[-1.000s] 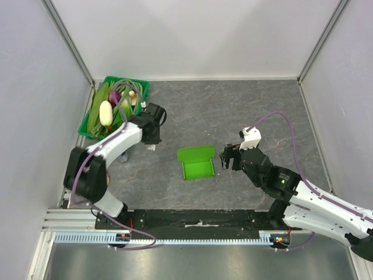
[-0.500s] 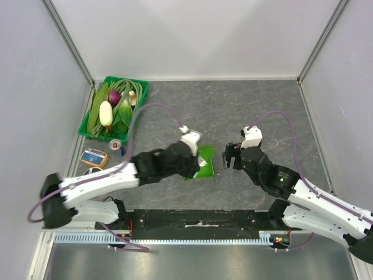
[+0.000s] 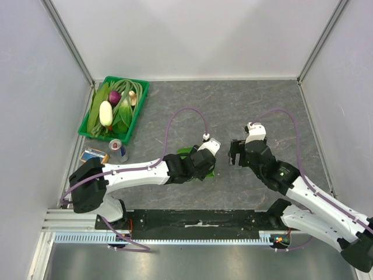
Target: Fold the paper box
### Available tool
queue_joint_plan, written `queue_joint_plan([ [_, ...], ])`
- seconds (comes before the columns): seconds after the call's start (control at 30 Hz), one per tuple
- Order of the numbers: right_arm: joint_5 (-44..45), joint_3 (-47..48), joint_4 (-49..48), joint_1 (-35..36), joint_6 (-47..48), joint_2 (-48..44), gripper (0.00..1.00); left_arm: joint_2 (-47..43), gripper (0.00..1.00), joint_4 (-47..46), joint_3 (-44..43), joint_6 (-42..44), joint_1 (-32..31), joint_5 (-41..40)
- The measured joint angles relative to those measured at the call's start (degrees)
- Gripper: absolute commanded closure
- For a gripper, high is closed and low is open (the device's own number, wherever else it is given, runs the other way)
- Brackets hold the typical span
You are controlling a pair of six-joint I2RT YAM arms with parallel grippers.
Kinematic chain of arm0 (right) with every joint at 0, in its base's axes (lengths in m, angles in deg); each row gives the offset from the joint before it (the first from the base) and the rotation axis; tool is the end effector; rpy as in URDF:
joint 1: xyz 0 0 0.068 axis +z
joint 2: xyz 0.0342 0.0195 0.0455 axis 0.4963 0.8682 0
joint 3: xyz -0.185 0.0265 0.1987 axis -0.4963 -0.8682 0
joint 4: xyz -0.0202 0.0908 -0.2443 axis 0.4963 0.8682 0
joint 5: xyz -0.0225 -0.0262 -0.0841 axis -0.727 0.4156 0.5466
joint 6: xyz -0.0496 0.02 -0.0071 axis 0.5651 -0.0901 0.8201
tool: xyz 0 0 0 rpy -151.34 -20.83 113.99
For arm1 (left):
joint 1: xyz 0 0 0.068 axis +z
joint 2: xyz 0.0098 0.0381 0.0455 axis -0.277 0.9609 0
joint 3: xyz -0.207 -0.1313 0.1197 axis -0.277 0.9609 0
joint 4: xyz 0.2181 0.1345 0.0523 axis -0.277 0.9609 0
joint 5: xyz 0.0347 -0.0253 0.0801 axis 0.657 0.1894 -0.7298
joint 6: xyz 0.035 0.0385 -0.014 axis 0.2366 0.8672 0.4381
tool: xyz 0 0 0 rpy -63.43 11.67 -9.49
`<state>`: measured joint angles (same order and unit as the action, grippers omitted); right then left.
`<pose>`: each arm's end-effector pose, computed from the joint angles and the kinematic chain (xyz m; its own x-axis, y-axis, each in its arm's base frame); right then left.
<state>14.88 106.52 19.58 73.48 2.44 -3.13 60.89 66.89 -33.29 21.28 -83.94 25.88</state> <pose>0.1379 0.1098 0.2679 -0.5184 0.1586 -0.8403 -0.0866 0.9678 0.2362 0.1339 -0.2904 0.2262 -0.5323 0.4811 -0.6966 0.6019 0.7937 0.0883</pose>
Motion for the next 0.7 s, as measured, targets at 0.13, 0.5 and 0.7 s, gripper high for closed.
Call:
queue_joint_plan([
  [0.13,-7.67,-0.20,-1.38,-4.42,2.82,3.54,0.12,-1.40,0.41,0.94,-1.09,0.42,0.28,-3.85],
  [0.5,-33.48,0.83,-9.18,-8.63,13.16,15.10,0.41,-37.57,0.47,-2.40,22.29,-6.32,15.50,6.43],
  [0.7,-40.57,0.37,-16.09,-2.36,9.25,20.35,0.54,-42.16,0.42,-5.03,26.56,-11.87,17.92,9.97],
])
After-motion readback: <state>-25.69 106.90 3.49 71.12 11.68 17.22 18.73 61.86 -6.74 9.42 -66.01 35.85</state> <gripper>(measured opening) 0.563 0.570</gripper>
